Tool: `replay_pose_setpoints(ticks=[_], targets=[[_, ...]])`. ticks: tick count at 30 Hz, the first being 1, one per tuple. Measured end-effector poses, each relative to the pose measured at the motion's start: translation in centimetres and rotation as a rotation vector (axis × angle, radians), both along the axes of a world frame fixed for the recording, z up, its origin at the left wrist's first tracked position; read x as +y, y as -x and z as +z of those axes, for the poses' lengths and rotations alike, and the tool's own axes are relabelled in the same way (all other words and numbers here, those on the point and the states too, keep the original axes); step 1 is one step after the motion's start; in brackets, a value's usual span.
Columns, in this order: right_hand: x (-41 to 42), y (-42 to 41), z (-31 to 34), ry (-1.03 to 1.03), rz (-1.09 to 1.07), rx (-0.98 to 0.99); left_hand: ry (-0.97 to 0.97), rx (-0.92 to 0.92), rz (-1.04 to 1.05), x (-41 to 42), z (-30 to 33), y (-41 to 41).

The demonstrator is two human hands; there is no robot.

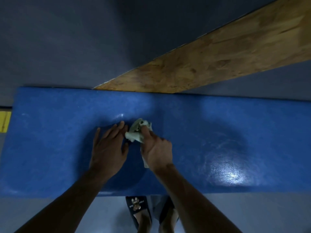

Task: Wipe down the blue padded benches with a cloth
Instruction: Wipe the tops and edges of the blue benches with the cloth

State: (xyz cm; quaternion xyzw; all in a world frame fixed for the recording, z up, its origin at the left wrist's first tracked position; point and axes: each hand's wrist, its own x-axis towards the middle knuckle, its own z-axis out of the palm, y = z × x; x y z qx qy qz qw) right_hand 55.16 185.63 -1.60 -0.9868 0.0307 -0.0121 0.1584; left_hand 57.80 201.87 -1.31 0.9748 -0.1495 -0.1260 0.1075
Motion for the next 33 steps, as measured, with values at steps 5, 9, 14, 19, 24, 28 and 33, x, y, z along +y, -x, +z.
replay_pose_setpoints(ticks=[5,9,14,19,24,28,33], targets=[[-10.7,1.7,-0.4,0.157,-0.116,-0.013,0.014,-0.049,0.006,0.0,-0.4,0.2],[-15.0,3.6,0.7,0.156,-0.403,0.129,0.016,-0.049,0.012,-0.2,-0.7,0.4],[-7.4,2.7,0.1,-0.011,-0.507,0.157,0.026,-0.096,0.02,-0.6,-1.0,0.6],[0.5,3.6,0.1,-0.058,-0.134,0.034,0.032,-0.121,-0.023,-0.1,-0.8,1.4],[-5.9,4.9,-0.3,0.026,0.047,-0.053,0.068,-0.144,-0.008,-0.2,-0.5,4.2],[-14.8,7.5,0.9,0.148,-0.22,0.025,0.124,-0.152,0.015,-0.2,-0.3,6.5],[-12.2,10.3,1.3,0.04,-0.454,0.235,0.128,-0.147,0.032,0.2,0.2,8.2]])
